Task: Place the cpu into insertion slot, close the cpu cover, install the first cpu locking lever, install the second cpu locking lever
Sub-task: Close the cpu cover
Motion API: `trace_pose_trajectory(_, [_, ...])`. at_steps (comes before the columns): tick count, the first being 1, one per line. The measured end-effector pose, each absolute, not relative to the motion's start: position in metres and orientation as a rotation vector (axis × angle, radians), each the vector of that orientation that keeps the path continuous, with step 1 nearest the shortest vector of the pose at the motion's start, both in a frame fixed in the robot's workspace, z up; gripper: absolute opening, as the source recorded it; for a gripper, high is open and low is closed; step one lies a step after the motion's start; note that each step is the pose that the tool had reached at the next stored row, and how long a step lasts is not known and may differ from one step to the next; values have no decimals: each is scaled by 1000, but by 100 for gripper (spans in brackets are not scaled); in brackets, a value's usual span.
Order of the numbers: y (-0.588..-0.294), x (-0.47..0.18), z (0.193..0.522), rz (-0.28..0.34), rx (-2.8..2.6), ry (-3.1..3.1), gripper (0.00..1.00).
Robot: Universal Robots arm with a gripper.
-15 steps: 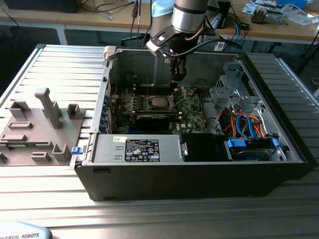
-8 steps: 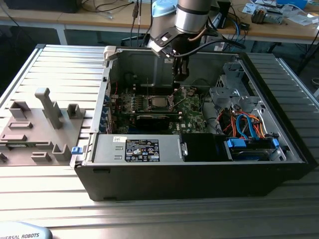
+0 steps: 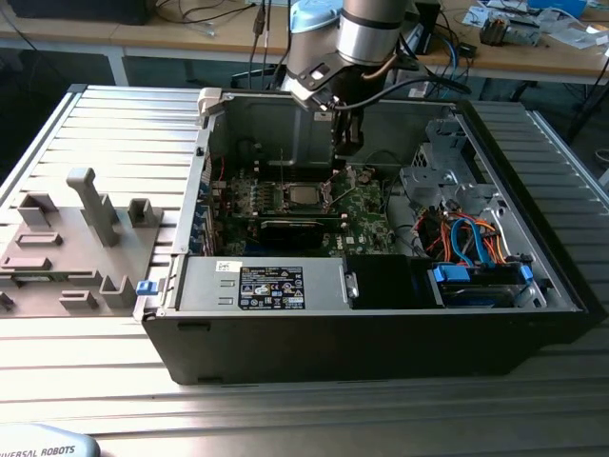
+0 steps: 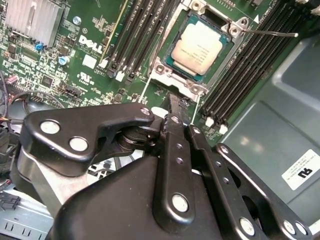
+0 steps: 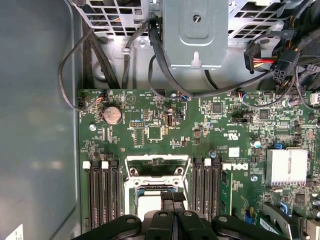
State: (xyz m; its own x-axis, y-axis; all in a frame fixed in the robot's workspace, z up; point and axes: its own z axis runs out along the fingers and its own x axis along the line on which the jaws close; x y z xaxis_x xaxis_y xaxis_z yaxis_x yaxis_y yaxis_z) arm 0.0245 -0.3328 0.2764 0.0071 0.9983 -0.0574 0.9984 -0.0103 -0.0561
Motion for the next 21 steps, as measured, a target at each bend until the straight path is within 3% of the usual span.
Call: trace_pose_trajectory(21, [-333,30,274,-126,2229,2210,11])
